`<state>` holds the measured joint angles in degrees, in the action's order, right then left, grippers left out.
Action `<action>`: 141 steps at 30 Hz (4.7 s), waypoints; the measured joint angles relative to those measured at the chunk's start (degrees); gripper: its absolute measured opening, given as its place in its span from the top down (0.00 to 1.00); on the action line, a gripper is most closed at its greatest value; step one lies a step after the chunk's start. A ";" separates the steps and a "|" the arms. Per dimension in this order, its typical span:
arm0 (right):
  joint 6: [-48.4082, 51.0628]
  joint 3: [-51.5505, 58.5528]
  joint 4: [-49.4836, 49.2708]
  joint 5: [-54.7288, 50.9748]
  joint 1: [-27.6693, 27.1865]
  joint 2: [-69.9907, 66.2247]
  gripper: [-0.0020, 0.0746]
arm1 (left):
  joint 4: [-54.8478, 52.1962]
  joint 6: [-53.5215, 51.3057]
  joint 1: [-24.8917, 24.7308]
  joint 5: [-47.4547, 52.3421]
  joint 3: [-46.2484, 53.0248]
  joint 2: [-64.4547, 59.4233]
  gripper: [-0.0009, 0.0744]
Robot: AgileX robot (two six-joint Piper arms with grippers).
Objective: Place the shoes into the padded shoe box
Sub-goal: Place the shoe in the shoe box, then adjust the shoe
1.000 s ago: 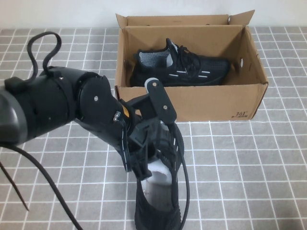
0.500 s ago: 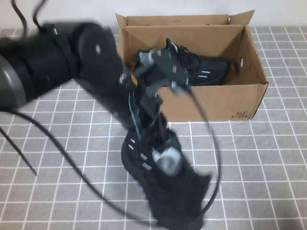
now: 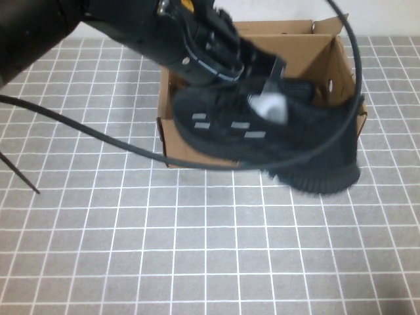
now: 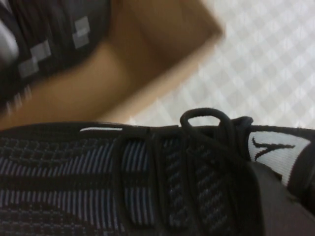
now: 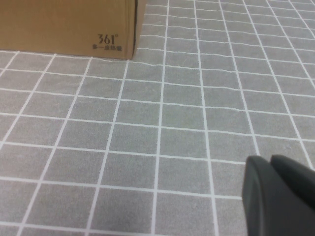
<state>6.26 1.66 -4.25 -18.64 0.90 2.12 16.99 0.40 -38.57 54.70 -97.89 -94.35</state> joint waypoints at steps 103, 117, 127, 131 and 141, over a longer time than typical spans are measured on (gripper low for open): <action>0.01 0.00 -0.02 0.00 0.00 0.00 0.98 | 29.78 7.92 -0.52 -56.33 9.21 -18.29 0.97; 0.01 0.00 -0.02 0.00 0.00 0.00 0.98 | 29.92 3.21 -0.52 -52.41 9.21 -19.06 0.70; 0.01 0.00 -0.02 0.00 0.00 0.00 0.98 | 29.92 -2.71 4.13 -46.71 9.21 -16.49 0.44; 0.01 0.00 -0.02 0.00 0.00 0.00 0.98 | 29.80 -9.74 5.35 -44.56 9.21 -13.49 0.50; 0.01 0.00 -0.02 0.00 0.00 0.00 0.98 | 27.49 -14.67 11.49 -33.71 9.10 -14.90 0.97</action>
<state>6.26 1.66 -4.27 -18.64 0.90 2.12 44.47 -14.27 -27.09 20.99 -88.79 -109.25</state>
